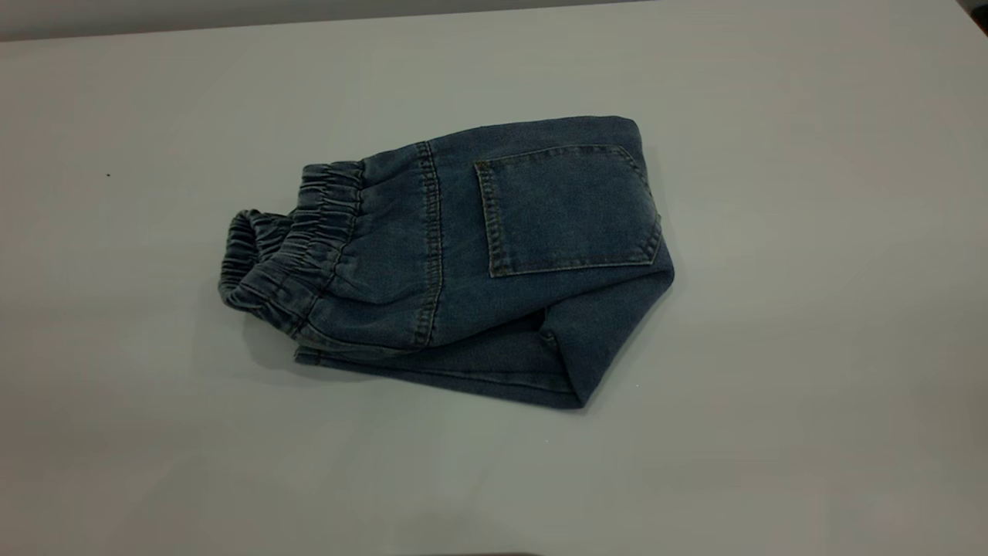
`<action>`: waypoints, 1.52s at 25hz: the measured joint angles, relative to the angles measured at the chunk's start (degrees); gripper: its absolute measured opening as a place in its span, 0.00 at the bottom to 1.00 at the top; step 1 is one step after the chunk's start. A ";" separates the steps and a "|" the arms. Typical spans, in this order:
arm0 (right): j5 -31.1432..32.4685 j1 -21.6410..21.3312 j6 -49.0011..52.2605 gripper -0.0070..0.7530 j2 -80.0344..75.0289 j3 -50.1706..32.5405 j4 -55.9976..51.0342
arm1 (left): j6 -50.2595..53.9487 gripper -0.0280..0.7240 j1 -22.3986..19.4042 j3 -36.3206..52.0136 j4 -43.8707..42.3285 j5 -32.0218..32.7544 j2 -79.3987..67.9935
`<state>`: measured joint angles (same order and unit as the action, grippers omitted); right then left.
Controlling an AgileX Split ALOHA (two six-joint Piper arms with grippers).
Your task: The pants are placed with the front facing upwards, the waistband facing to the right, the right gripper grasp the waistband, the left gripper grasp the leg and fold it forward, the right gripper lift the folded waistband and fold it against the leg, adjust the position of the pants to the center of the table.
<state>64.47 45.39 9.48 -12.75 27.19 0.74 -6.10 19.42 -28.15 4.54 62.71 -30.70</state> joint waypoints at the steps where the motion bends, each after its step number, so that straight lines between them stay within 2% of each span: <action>1: 0.00 -3.32 0.00 0.66 0.00 0.00 -0.02 | 0.00 0.54 -2.02 0.00 0.00 0.00 0.95; 6: 0.00 -21.80 0.00 0.66 0.00 0.00 -0.13 | 0.00 0.54 -13.86 0.00 -0.05 0.42 7.95; 8: 0.00 -28.32 0.00 0.66 0.21 0.00 -0.13 | 0.00 0.54 -17.00 0.00 -0.05 0.67 11.76; 10: 0.00 -33.49 0.00 0.66 1.16 0.00 -0.13 | 0.00 0.54 -19.16 0.00 -0.05 0.85 15.40; 12: 0.00 -36.12 0.00 0.66 3.41 0.00 -0.13 | 0.00 0.54 -20.24 0.00 -0.05 1.02 19.35; 21: 0.26 -36.91 0.00 0.66 13.30 0.00 -0.13 | 0.00 0.54 -20.59 0.00 -0.05 1.73 31.41; 38: 0.26 -36.91 0.00 0.66 13.30 0.00 -0.13 | 0.00 0.54 -20.59 0.00 -0.05 1.91 31.68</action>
<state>64.73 8.48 9.48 0.56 27.19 0.61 -6.10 -1.17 -28.15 4.49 64.62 0.98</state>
